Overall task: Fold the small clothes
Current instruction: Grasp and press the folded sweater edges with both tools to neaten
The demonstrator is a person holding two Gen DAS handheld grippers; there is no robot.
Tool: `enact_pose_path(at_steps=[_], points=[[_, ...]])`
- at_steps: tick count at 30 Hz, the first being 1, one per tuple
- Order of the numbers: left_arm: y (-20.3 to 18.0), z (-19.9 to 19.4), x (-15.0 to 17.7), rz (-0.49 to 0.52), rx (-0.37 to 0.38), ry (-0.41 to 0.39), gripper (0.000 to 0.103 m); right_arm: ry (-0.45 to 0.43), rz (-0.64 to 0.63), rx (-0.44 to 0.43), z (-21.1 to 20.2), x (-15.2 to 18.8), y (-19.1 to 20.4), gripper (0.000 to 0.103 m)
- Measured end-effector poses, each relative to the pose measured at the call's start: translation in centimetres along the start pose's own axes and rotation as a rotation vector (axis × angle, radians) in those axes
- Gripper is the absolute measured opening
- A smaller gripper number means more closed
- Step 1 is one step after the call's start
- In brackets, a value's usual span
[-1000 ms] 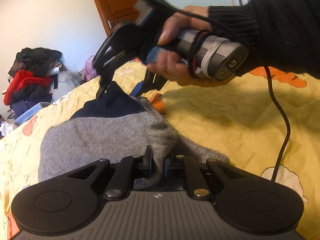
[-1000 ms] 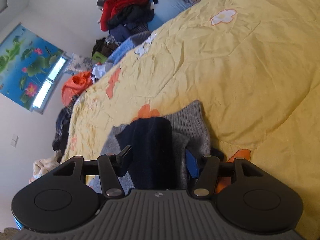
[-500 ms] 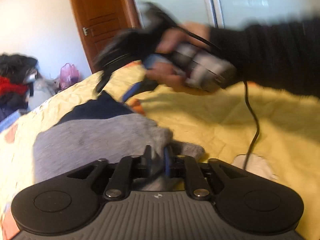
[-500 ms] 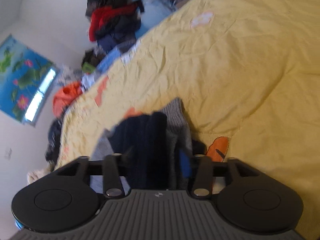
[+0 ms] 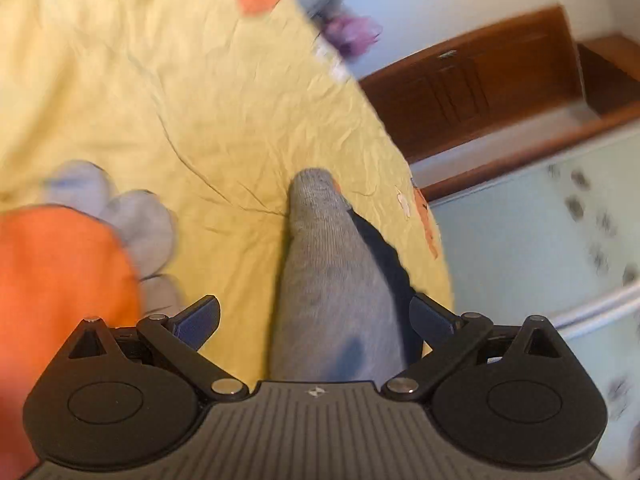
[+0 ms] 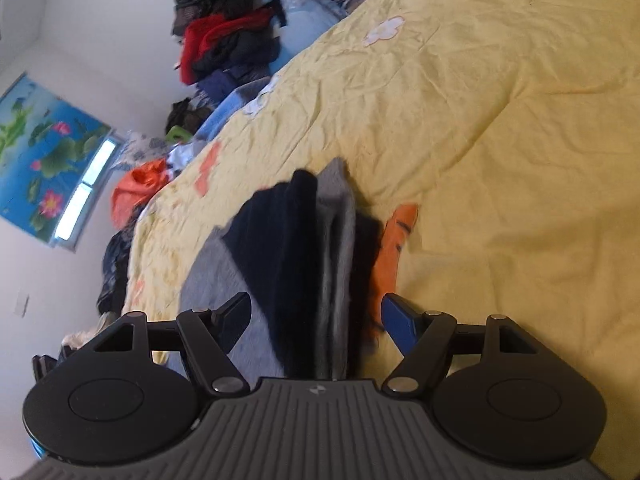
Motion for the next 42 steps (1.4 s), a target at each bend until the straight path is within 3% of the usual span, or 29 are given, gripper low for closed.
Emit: enact_pose_path(at_steps=[2,4,5,6,8,9,13,17,20,22,23,24,28,30,32,38,41,42], points=[[-1.0,2.3,0.2,0.022,-0.008,0.064,0.101,0.017,-0.005,0.014,1.5,-0.4,0.3,0.074],[-2.3,3.5,1.1,0.107,-0.011,0.103,0.095,0.024,-0.027,0.004,2.3,-0.1,0.9,0.074],[-3.0,4.2,1.7,0.165,-0.029,0.131,0.073,0.026,-0.042,0.001,2.5,0.1,1.2,0.073],[-3.6,4.5,2.4,0.241,-0.092,0.137,0.045,0.024,-0.064,0.010,2.6,0.3,1.5,0.058],[-4.5,4.7,2.8,0.345,-0.139,0.119,0.037,0.061,-0.082,0.043,3.3,1.0,1.6,0.027],[-4.7,4.4,2.7,0.362,-0.147,0.115,0.034,0.049,-0.077,0.041,3.3,1.2,1.6,0.027],[-5.4,2.4,1.1,0.450,-0.179,0.082,0.032,0.017,-0.116,0.038,3.2,1.6,3.9,0.026],[-4.6,-0.1,-2.6,0.463,-0.252,0.002,0.033,0.020,-0.139,-0.053,5.7,1.4,7.6,0.025],[-2.1,-0.7,-4.8,0.413,-0.317,0.043,0.048,0.030,-0.143,-0.055,8.9,1.4,9.6,0.027],[-0.6,-2.5,-5.0,0.332,-0.317,0.018,0.067,0.040,-0.140,0.007,10.6,1.6,10.0,0.041],[-0.3,-4.2,-4.4,0.333,-0.307,-0.011,0.075,0.035,-0.128,0.024,10.5,1.8,10.0,0.045],[-0.3,-6.0,-3.4,0.375,-0.311,-0.051,0.075,0.024,-0.112,0.018,9.8,2.0,10.0,0.048],[-1.6,-11.4,4.7,0.811,-0.437,-0.227,0.075,-0.059,-0.199,-0.015,4.2,3.9,10.8,0.048],[-1.7,-11.9,9.4,1.039,-0.500,-0.250,0.075,-0.041,-0.253,-0.021,2.3,5.1,11.1,0.048],[-1.4,-11.5,12.5,1.156,-0.533,-0.235,0.075,0.004,-0.300,-0.008,1.9,6.3,11.7,0.048],[-0.5,-9.1,13.5,1.138,-0.539,-0.168,0.075,0.113,-0.415,0.074,3.2,9.0,13.1,0.046],[0.4,-8.1,13.4,1.120,-0.571,-0.148,0.047,0.141,-0.433,0.078,3.0,10.4,12.9,0.036],[0.5,-8.0,13.0,1.093,-0.559,-0.148,0.043,0.143,-0.436,0.084,3.1,10.6,12.9,0.031]])
Point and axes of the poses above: each gripper's, at about its wrist camera, not at the fingertips, and z roughly the way its jaws point, y to its left, x to its underside, the point moved 2 cm from there along z, roughly the way its jaws point, and after that the axes turned 1 degree about -z, right-handed, at the moved point
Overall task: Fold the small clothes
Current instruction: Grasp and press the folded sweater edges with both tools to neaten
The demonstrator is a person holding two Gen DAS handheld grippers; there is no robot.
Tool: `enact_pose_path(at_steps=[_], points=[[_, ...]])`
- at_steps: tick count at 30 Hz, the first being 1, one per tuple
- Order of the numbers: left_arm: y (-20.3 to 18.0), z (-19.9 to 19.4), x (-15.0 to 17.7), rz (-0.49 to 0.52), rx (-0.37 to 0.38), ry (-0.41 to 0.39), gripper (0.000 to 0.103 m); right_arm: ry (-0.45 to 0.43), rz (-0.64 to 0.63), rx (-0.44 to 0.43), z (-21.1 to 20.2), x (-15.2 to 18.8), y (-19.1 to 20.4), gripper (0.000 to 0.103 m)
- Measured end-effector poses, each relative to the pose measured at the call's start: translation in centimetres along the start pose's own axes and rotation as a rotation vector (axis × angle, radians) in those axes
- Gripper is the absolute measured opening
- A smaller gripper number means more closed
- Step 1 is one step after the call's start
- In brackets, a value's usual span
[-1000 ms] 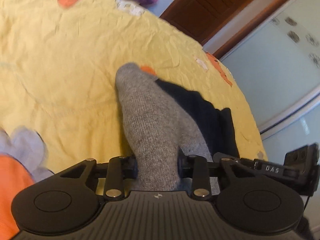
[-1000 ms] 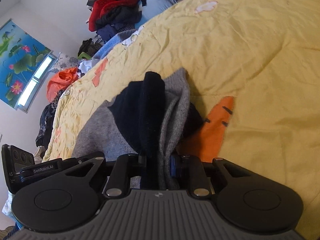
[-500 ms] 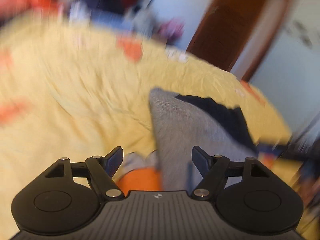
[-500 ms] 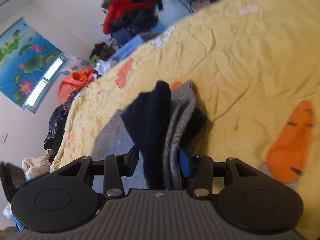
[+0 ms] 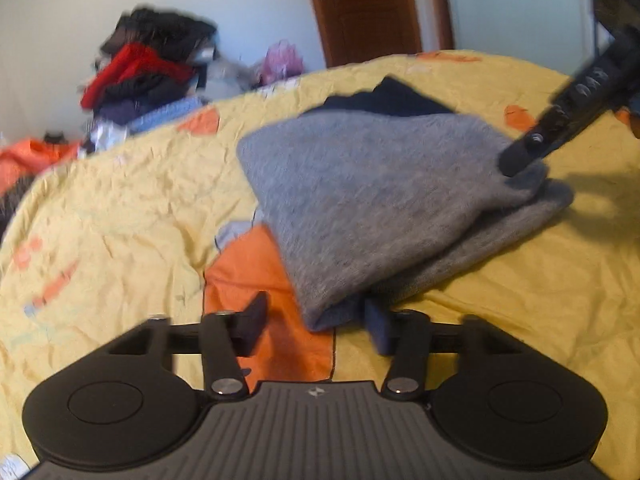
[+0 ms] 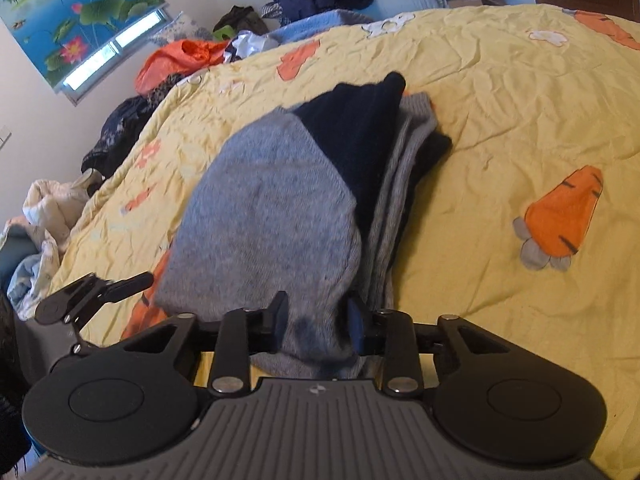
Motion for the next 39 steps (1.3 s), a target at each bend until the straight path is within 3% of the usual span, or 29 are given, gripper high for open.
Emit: enact_pose_path(at_steps=[1,2,3,6,8,11,13,15,17,18,19,21,22,27,30,31,33,36,39], points=[[0.1,0.1,-0.1,-0.014,0.011,-0.008,0.037,0.000,-0.004,0.003,0.1,0.1,0.0,0.020],[0.1,0.3,-0.2,-0.010,0.015,-0.009,0.023,0.007,-0.005,0.002,0.3,0.2,0.0,0.011],[0.0,0.2,-0.3,-0.012,0.007,-0.022,0.013,0.021,-0.001,-0.002,0.5,0.3,0.0,0.011],[1.0,-1.3,-0.7,-0.078,0.032,-0.050,0.011,0.024,-0.019,-0.028,0.0,0.5,0.7,0.010],[2.1,-1.4,-0.5,-0.127,0.069,-0.025,0.011,0.017,-0.042,-0.045,-1.4,0.9,1.4,0.010],[2.8,0.1,0.6,-0.180,0.067,0.036,0.010,0.073,0.004,-0.027,-0.5,2.8,0.1,0.009],[2.6,-0.1,0.5,-0.187,0.052,0.030,0.010,0.054,0.060,-0.059,-0.2,3.1,-0.7,0.009],[2.3,-0.4,0.2,-0.178,0.035,0.028,0.014,0.045,0.072,-0.084,-0.8,2.4,-0.7,0.018],[2.1,-0.6,0.0,-0.171,0.019,0.035,0.018,0.026,0.056,-0.099,-1.7,0.9,-0.7,0.036],[2.1,-0.6,0.0,-0.171,0.002,0.034,0.029,-0.010,0.053,-0.096,-2.3,-0.1,-0.9,0.053],[2.0,-0.7,0.0,-0.171,-0.020,0.028,0.037,-0.052,0.063,-0.081,-2.8,-1.4,-1.2,0.061],[2.0,-0.8,-0.2,-0.177,-0.059,0.011,0.066,-0.131,0.086,-0.033,-2.9,-4.1,-2.1,0.061],[2.0,-0.8,-0.2,-0.184,-0.065,0.005,0.069,-0.161,0.107,-0.013,-2.5,-5.4,-2.6,0.061],[2.0,-0.6,-0.7,-0.197,-0.073,-0.017,0.070,-0.208,0.158,0.124,1.9,-10.4,-4.5,0.061],[1.7,-0.4,-1.2,-0.193,-0.079,-0.039,0.069,-0.178,0.195,0.122,4.7,-11.6,-4.7,0.061],[1.7,-0.2,-1.3,-0.199,-0.076,-0.035,0.066,-0.170,0.202,0.107,5.4,-11.8,-4.5,0.047],[2.0,0.5,-1.2,-0.230,-0.049,0.007,0.029,-0.162,0.185,0.078,6.3,-11.8,-4.0,0.012],[2.1,0.9,-0.9,-0.244,-0.022,0.025,0.022,-0.199,0.127,0.119,5.2,-11.8,-3.2,0.012],[2.0,1.0,-0.8,-0.241,-0.018,0.025,0.021,-0.218,0.212,0.117,3.7,-11.3,-5.7,0.012]])
Point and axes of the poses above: each gripper's, at about its wrist camera, not at the fingertips, and z roughly the way its jaws point, y to its left, x to its underside, the point moved 2 cm from there along z, roughly the way its jaws point, and after that the axes turned 1 degree about -z, right-handed, at the moved point
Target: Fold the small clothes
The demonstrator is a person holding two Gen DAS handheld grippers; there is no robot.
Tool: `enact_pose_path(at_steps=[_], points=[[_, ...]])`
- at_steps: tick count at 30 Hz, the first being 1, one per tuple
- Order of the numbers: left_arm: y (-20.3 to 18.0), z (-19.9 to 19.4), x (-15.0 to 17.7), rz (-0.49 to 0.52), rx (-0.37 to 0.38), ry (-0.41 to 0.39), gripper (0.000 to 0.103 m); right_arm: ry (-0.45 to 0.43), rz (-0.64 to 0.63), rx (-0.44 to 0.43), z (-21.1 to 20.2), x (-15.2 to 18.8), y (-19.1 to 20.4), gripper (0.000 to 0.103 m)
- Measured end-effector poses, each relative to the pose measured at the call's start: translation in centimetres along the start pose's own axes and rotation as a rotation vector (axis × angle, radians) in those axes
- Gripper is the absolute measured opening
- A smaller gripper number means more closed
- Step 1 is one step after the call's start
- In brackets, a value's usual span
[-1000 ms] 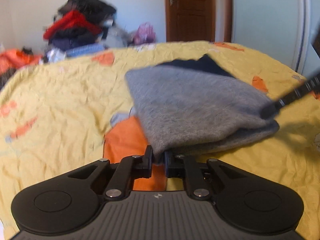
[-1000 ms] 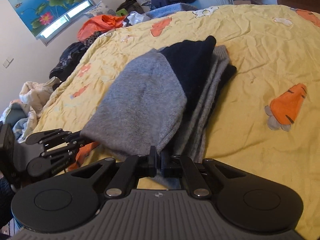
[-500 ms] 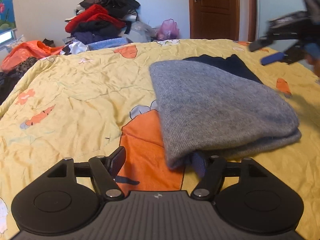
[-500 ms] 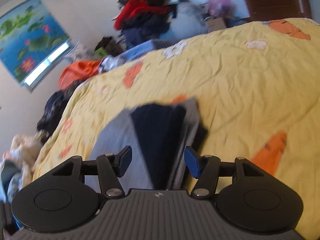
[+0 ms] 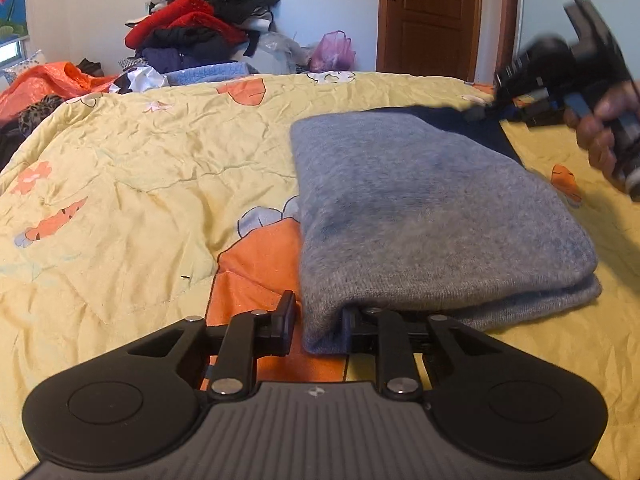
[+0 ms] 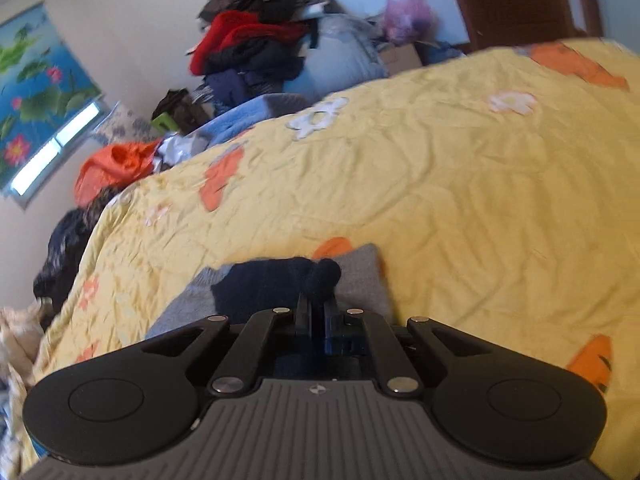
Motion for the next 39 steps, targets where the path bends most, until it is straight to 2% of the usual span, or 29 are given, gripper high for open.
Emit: enact_pose_path(at_steps=[2,6,8,9,11,13,14,15,16,17,19,21,23,25,26,27,29,31,33,35,37,39], points=[[0.0,0.1,0.0,0.001,0.001,-0.001,0.021,0.029,0.011,0.041,0.8,0.7,-1.6,0.012],[0.0,0.1,0.0,0.010,0.001,0.000,0.021,0.029,0.014,0.036,1.5,2.3,-1.8,0.013],[-0.1,-0.1,-0.1,0.030,-0.004,0.001,0.022,0.021,0.018,0.050,1.1,2.0,-1.4,0.025],[-0.1,-0.4,-0.1,0.038,-0.004,0.002,0.023,0.004,0.027,0.077,0.7,1.6,-1.2,0.044],[-0.1,-1.8,-0.3,0.045,0.016,0.001,0.023,-0.126,0.015,0.134,-1.5,1.1,-0.3,0.046],[0.1,-4.4,-0.8,0.039,0.101,-0.042,0.032,-0.199,-0.058,0.085,-3.4,0.9,1.6,0.048],[0.2,-5.7,-1.2,0.038,0.163,-0.073,0.051,-0.201,-0.106,0.054,-3.9,1.0,2.7,0.049],[0.1,-6.6,-1.8,0.033,0.204,-0.113,0.081,-0.201,-0.157,0.029,-4.3,1.2,3.7,0.053],[-0.2,-7.3,-2.5,0.028,0.219,-0.161,0.093,-0.203,-0.203,0.010,-4.5,1.4,4.7,0.057],[-0.7,-7.6,-3.1,0.029,0.221,-0.210,0.098,-0.198,-0.226,-0.007,-4.3,1.5,5.4,0.059],[-2.2,-6.3,-4.6,0.049,0.223,-0.242,0.098,-0.139,-0.223,-0.049,-2.9,1.6,6.2,0.060],[-3.6,-3.3,-5.5,0.057,0.235,-0.205,0.098,-0.069,-0.222,-0.048,-0.8,2.0,6.9,0.060],[-4.4,1.1,-5.3,0.069,0.202,-0.090,0.097,-0.019,-0.255,-0.005,1.2,2.9,7.3,0.059],[-4.2,4.3,-4.1,0.077,0.167,0.034,0.093,0.030,-0.334,0.125,2.9,4.2,6.7,0.058],[-4.1,4.3,-3.2,0.102,0.166,-0.010,0.093,0.035,-0.368,0.155,3.2,5.0,5.9,0.058],[-4.0,4.2,-2.7,0.122,0.172,-0.026,0.093,0.009,-0.380,0.120,2.8,5.6,5.1,0.059],[-3.8,4.3,-3.2,0.110,0.182,-0.002,0.093,0.001,-0.369,0.104,2.2,6.2,4.5,0.059],[-3.9,4.4,-3.8,0.111,0.172,0.009,0.093,0.007,-0.412,0.126,2.4,6.2,5.2,0.059],[-3.1,3.1,-4.3,0.062,0.171,-0.004,0.092,-0.009,-0.395,0.127,1.9,5.6,5.5,0.060],[-1.0,0.9,-4.1,-0.029,0.216,-0.047,0.093,-0.052,-0.285,0.116,-0.6,5.3,4.8,0.067],[1.5,-0.2,-3.6,-0.144,0.268,-0.028,0.093,-0.069,-0.137,-0.006,-4.2,6.1,2.9,0.082],[3.8,0.3,-2.9,-0.269,0.312,0.059,0.093,-0.031,-0.024,-0.108,-7.0,7.8,0.6,0.083]])
Point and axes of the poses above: each gripper's, at about its wrist camera, not at the fingertips, and z roughly the way its jaws point, y to its left, x to its underside, the point moved 2 cm from there along z, roughly the way its jaws point, and after that the axes turned 1 degree about -z, right-handed, at the moved point
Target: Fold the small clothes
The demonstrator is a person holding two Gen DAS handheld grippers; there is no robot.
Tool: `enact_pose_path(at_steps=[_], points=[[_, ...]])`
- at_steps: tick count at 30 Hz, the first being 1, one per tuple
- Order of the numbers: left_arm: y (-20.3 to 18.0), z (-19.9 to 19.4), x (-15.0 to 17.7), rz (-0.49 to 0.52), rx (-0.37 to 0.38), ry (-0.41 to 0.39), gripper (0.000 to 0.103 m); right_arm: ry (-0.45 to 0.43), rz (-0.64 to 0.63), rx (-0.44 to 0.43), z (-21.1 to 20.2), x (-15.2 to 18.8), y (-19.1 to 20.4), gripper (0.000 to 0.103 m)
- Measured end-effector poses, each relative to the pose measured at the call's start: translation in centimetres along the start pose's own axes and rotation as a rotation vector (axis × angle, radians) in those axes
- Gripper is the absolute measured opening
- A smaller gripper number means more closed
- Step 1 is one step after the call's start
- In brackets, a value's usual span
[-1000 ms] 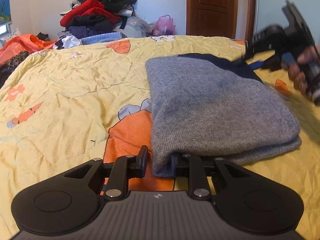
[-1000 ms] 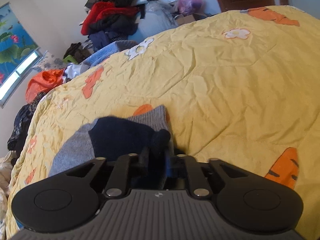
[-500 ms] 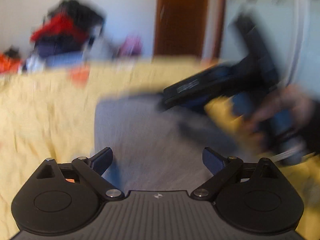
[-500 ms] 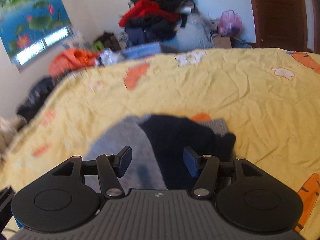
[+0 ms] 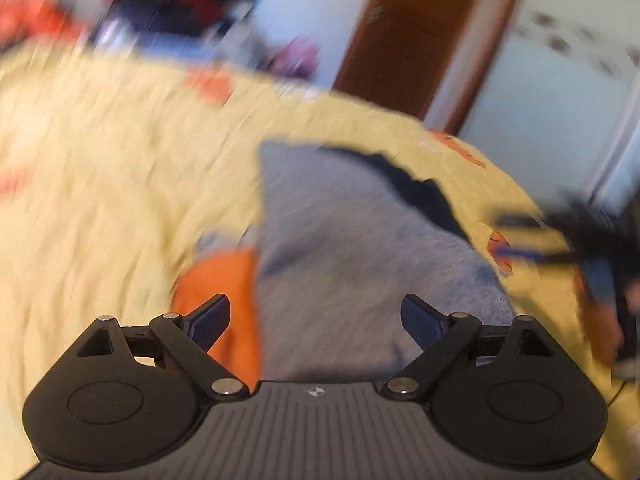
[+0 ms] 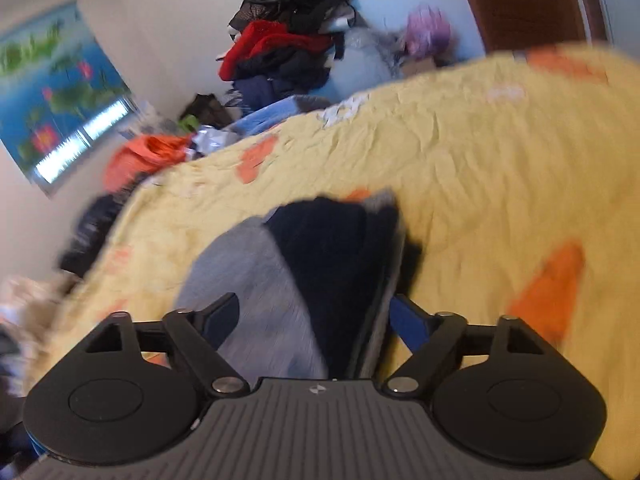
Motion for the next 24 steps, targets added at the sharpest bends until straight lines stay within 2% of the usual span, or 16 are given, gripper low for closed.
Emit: enact_pose_path(at_steps=[2,4,6,9,10,11,12,13,15,18,21,24], points=[[1.7,0.5,0.2,-0.125,0.065,0.061,0.092,0.080,0.129,-0.037,-1.6,2.2,-2.4,0.082],[2.1,0.7,0.1,-0.186,0.153,0.086,0.092,0.154,0.248,-0.069,-1.9,4.1,-4.4,0.081],[2.1,1.8,-0.3,-0.265,0.246,0.150,0.092,0.174,0.274,-0.112,-1.9,5.0,-4.6,0.080],[2.0,2.8,-0.7,-0.314,0.278,0.189,0.090,0.264,0.293,-0.181,-0.3,5.2,-3.4,0.080],[1.9,3.0,-0.8,-0.326,0.268,0.201,0.082,0.293,0.292,-0.207,0.2,5.2,-2.9,0.081],[1.8,3.4,-0.9,-0.325,0.250,0.229,0.045,0.308,0.284,-0.220,0.8,5.3,-2.3,0.081],[1.7,3.9,-0.9,-0.315,0.225,0.270,0.020,0.312,0.268,-0.222,1.0,5.2,-1.7,0.078],[1.6,3.8,-0.5,-0.306,0.201,0.292,0.019,0.320,0.256,-0.206,1.3,5.1,-1.2,0.072],[1.0,3.5,-0.7,-0.266,0.186,0.285,0.016,0.355,0.206,-0.133,2.1,5.1,-0.4,0.027],[-0.2,1.9,-1.1,-0.208,0.185,0.246,0.013,0.353,0.147,-0.112,2.1,5.1,0.3,0.022],[-1.0,-0.8,-1.4,-0.176,0.218,0.201,0.013,0.301,0.130,-0.165,0.2,4.4,0.9,0.021],[-1.4,-2.7,0.1,-0.144,0.243,0.206,0.013,0.286,0.100,-0.205,-2.3,4.2,1.2,0.020]])
Point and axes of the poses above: each gripper's, at about its wrist camera, not at the fingertips, and z roughly the way its jaws point, y to its left, x to its underside, the point moved 2 cm from there along z, roughly the way its jaws point, and after that the axes turned 1 degree about -z, right-handed, at the moved point
